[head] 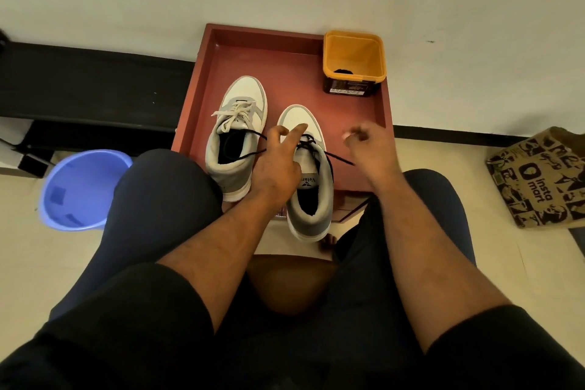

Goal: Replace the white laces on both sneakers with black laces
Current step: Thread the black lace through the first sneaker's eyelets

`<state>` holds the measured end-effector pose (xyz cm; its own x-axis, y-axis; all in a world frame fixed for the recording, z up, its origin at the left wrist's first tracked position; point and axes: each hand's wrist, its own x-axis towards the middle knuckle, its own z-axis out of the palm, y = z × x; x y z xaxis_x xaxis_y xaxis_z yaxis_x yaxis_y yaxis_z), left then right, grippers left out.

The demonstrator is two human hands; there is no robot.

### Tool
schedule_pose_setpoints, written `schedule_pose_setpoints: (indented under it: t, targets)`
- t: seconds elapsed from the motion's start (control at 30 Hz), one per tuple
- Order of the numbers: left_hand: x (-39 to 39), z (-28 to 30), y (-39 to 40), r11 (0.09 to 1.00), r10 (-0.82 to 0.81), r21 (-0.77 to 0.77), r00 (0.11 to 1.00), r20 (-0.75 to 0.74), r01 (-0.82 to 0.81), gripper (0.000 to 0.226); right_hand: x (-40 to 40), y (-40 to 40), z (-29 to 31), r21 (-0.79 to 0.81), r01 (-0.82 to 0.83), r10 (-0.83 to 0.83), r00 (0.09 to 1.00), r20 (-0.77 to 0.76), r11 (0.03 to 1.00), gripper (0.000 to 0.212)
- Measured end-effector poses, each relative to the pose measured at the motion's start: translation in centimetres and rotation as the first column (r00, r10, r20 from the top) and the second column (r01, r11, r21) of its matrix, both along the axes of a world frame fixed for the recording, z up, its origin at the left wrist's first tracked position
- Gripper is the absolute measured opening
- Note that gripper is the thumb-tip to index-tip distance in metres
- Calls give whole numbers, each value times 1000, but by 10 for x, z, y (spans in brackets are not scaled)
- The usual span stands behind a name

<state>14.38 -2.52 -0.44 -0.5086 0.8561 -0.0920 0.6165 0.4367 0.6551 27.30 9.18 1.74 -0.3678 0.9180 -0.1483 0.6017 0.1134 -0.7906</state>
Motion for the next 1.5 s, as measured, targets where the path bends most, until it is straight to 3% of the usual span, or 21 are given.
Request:
schedule_pose_setpoints:
  t: [0.07,0.13,0.2,0.27,0.3,0.37,0.4,0.43,0.5,0.57,0.6,0.63,0.73,0.83,1.0,1.07,1.17,1.27,1.33,1.43,1.5]
  targets:
    - [1,0,0,996,-72,-54,995,-67,69,79,-11,-10,-14,-14,-268,261,921,291,963,21]
    - [1,0,0,987,-126,-108,987,-98,115,77,-15,-14,-17,-45,-275,274,904,329,960,17]
    - [0,0,0,983,-142,-131,985,-93,130,71,-16,-15,-13,-55,-162,171,956,237,985,15]
    - [-1,0,0,982,-137,-139,987,-82,125,68,-17,-14,-3,-236,36,-59,994,-91,971,16]
    - [-2,0,0,983,-129,-142,989,-74,117,67,-16,-13,6,-404,86,-238,909,-342,911,15]
    - [-2,-1,1,984,-114,-146,992,-62,104,67,-5,-6,23,-659,-40,-580,438,-687,751,15]
    - [-1,-1,2,984,-110,-147,992,-64,100,67,3,-1,28,-702,-109,-670,229,-706,703,19]
    - [-1,-1,2,984,-109,-148,992,-69,98,67,12,4,32,-726,-135,-715,128,-687,674,23]
    - [-1,-1,1,984,-106,-150,991,-78,93,68,19,11,32,-738,-38,-710,246,-660,673,28]
    - [-1,0,1,984,-104,-153,991,-79,91,68,15,8,25,-521,148,-474,667,-575,841,18]
    - [-1,0,1,984,-104,-155,991,-79,91,68,9,5,20,-300,139,-255,884,-393,944,9]
    - [-1,0,1,983,-107,-157,991,-81,93,68,4,0,15,-122,5,-24,987,-158,993,2]
    - [-1,1,0,983,-111,-159,989,-93,96,68,-8,-14,-2,-75,-364,371,895,247,928,14]
    - [-1,1,-1,984,-109,-149,990,-85,96,67,-10,-14,-2,-6,-268,260,931,254,963,13]
    - [-3,2,-1,987,-99,-135,993,-69,89,65,3,1,8,67,257,-246,958,-146,964,13]
    - [-2,3,-1,986,-106,-140,990,-89,93,65,4,3,14,-150,425,-447,790,-420,893,15]
    - [-2,4,-1,985,-84,-156,993,-79,71,65,5,3,22,-525,339,-624,475,-621,781,15]
    - [-3,3,-2,988,-57,-146,996,-73,46,67,7,3,22,-422,323,-502,748,-434,847,13]
    - [-4,2,-2,992,-36,-121,997,-64,28,66,5,-1,14,-302,189,-229,968,-102,934,19]
    - [-4,1,-2,998,-5,-61,1000,-28,3,66,-5,-10,-6,-371,-75,219,905,365,926,28]
    - [-4,0,-3,999,7,-41,1000,-18,-8,66,-9,-14,-15,-356,-167,329,823,463,919,19]
